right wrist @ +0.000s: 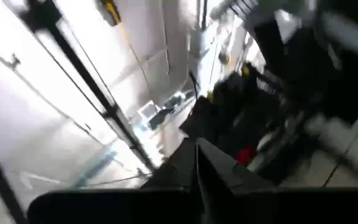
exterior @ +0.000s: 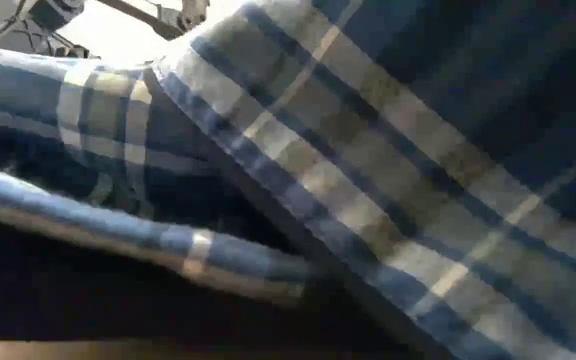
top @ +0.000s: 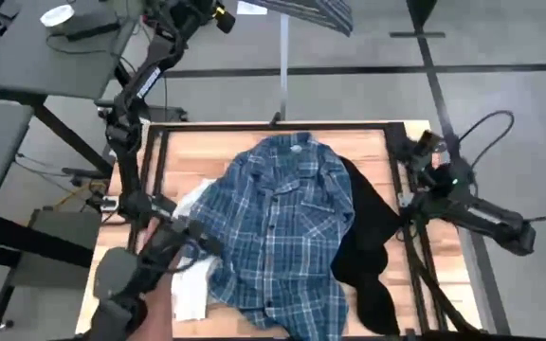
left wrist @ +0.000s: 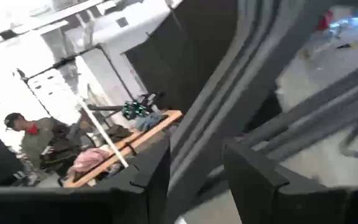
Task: Hang clothes
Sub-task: Unhang the hanger from the rack and put it on the table
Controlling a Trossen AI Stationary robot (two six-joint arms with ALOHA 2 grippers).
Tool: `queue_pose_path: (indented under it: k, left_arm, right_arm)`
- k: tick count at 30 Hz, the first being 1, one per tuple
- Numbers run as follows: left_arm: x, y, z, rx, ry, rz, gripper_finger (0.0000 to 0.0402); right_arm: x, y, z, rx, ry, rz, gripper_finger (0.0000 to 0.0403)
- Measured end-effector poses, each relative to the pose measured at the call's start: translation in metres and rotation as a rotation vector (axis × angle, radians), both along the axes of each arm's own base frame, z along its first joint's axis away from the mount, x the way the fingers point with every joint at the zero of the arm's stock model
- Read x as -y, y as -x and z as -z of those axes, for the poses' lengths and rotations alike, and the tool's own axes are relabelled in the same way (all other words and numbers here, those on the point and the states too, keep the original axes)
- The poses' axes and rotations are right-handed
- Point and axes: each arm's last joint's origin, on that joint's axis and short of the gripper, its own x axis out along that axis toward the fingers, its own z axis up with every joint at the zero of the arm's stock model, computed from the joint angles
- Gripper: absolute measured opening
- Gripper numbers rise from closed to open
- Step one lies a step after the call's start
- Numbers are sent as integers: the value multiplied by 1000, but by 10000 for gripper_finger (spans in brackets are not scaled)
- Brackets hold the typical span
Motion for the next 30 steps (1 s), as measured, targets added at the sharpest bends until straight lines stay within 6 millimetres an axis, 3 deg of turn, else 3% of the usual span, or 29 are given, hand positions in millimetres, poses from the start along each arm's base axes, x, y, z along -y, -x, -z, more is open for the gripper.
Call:
queue_pose_path:
  k: [7,10,13,17,22,25,30]
  left_arm:
    - [46,15,-30,34,110,36,130]
    - [61,25,-38,71,175,61,130]
    - [76,35,-45,82,228,102,130]
    - [90,43,-47,67,308,134,130]
    - [107,51,-46,30,399,164,130]
    - [113,55,-45,10,440,159,130]
    - [119,58,-46,2,459,157,130]
  right_arm:
    - [54,-57,-102,-484,226,363,3]
    - [82,-68,-141,-680,304,499,3]
    - [119,-75,-166,-814,315,610,3]
    - [174,-75,-177,-883,190,680,4]
    - [223,-66,-172,-915,61,464,41]
    - [239,-67,-155,-984,10,316,85]
    - [251,-71,-139,-1080,17,269,152]
